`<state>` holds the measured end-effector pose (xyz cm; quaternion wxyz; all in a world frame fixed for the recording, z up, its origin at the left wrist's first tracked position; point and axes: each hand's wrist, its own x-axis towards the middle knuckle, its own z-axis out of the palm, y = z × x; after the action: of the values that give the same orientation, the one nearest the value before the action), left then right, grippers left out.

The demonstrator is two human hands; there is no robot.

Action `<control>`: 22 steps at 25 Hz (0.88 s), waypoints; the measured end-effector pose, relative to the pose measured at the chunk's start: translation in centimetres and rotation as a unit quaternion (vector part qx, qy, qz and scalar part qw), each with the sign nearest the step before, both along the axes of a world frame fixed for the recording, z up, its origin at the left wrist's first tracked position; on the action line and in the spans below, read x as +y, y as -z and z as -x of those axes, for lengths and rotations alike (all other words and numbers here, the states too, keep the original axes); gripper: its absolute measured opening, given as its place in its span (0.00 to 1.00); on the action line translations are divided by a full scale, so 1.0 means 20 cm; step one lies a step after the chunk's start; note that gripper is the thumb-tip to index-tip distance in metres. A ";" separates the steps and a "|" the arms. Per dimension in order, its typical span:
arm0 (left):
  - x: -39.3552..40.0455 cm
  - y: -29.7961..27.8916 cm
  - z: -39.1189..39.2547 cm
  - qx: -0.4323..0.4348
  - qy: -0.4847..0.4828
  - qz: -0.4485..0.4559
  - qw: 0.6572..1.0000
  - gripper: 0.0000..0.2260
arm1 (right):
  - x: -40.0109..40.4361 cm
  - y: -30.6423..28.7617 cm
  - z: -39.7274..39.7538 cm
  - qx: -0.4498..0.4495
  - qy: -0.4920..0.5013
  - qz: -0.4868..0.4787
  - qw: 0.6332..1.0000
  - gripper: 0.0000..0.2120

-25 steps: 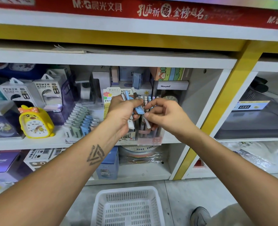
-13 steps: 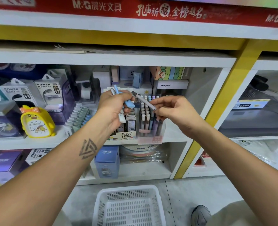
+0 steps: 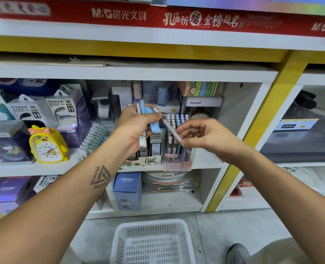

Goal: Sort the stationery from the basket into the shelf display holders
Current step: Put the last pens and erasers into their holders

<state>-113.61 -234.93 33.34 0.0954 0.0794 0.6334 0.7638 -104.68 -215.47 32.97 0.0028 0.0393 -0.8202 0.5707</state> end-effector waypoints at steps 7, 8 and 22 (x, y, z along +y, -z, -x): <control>0.01 -0.01 -0.02 0.086 0.047 0.044 0.994 0.10 | 0.00 -0.01 -0.01 -0.008 -0.054 0.031 0.998 0.17; 0.00 -0.01 -0.02 0.088 0.054 0.043 0.994 0.11 | -0.01 -0.01 -0.01 -0.008 -0.053 0.032 0.998 0.17; 0.02 0.01 -0.03 -0.021 0.029 0.041 0.999 0.06 | 0.00 -0.03 0.01 0.179 0.169 -0.173 0.954 0.20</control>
<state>-112.93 -234.52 33.18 0.1336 0.0777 0.6595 0.7357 -104.93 -215.52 33.52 0.2394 0.0019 -0.8869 0.3950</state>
